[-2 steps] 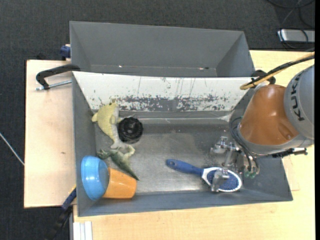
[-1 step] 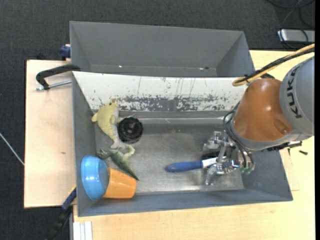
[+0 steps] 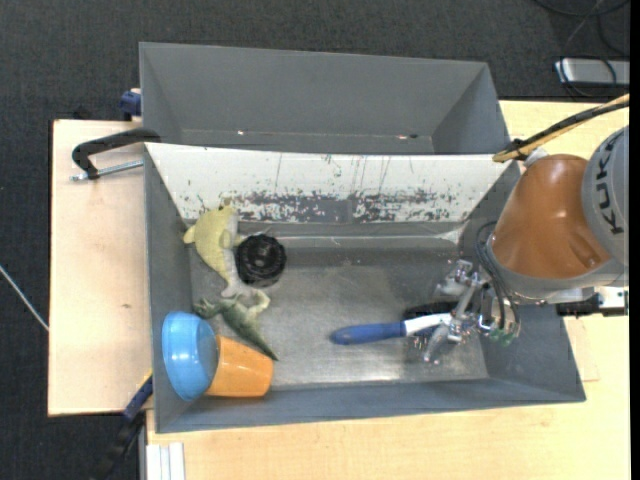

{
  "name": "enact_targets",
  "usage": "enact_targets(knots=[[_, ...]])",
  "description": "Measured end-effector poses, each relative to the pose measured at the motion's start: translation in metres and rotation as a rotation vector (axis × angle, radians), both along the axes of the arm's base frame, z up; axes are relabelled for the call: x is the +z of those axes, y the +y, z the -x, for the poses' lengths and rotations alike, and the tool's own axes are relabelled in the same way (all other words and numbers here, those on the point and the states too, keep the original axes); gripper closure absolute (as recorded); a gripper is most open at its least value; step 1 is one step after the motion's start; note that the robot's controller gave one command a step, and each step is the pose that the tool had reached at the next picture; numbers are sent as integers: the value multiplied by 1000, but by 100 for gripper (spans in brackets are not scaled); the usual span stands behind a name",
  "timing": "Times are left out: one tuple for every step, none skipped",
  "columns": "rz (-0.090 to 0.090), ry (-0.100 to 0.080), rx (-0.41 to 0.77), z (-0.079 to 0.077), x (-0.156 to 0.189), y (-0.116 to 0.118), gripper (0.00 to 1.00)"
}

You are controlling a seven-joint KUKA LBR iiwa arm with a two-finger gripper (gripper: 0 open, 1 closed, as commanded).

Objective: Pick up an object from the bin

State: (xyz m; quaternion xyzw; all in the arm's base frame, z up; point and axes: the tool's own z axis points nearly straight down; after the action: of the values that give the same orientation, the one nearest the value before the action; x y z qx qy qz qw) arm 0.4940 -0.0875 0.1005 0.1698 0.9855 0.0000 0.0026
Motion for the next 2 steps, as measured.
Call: enact_targets(knots=[[-3, 2, -205, -19, -29, 2, 0], [-2, 2, -204, -19, -28, 3, 0]])
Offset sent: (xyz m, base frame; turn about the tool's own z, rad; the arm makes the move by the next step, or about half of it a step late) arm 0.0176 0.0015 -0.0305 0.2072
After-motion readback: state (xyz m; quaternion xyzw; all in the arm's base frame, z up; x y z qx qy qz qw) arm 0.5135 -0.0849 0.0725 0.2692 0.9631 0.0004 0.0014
